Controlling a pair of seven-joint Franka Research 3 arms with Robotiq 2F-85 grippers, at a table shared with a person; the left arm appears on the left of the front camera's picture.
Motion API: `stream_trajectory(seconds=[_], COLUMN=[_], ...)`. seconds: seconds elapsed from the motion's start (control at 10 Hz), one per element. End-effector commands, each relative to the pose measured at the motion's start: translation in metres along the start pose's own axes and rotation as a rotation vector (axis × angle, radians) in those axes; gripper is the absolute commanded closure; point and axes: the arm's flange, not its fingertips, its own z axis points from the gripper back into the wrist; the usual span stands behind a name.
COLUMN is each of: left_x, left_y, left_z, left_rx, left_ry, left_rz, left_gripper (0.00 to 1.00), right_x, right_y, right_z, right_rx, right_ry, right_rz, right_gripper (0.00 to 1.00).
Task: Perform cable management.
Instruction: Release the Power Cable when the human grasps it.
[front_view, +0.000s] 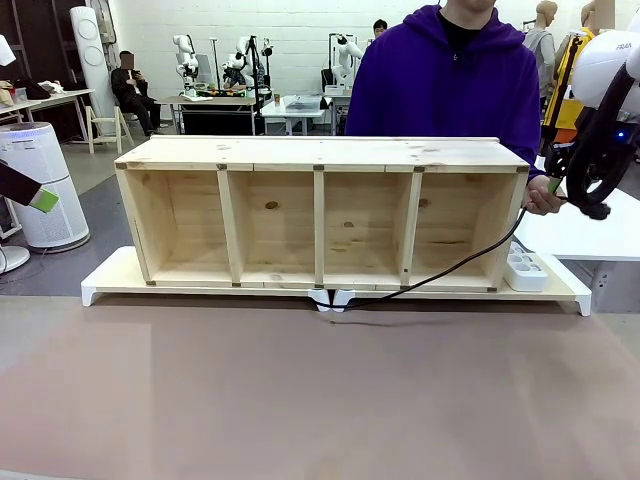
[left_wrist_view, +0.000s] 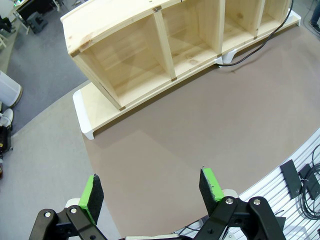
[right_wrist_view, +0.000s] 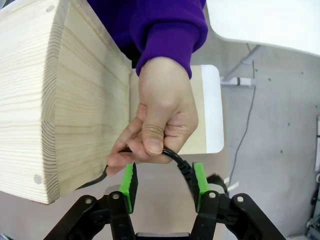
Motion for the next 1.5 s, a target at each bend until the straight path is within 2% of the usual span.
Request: stream_trajectory(seconds=[0.0,0.1,0.2,1.4], left_x=[0.0010,0.0010,0.0010,0.0010], left_y=[0.0010,0.0010,0.0010,0.0010], left_z=[-0.0006,-0.0006,-0.0006,-0.0006], left_rx=[0.006,0.006,0.006,0.006], left_ry=[-0.003,-0.003,-0.003,-0.003], left_rz=[0.007,0.007,0.007,0.007], left_gripper=[0.00,0.00,0.00,0.00], right_x=[-0.0018,-0.0019,0.0000,0.0000], right_y=[-0.0012,-0.0004,0.0000,0.0000], right_z=[0.0023,0.0025,0.0003,0.0003], right_rx=[-0.006,-0.005,0.000,0.000], right_ry=[0.002,-0.029,-0.001,-0.001], right_rz=[0.015,0.028,0.000,0.000], right_gripper=[0.22,0.00,0.00,0.00])
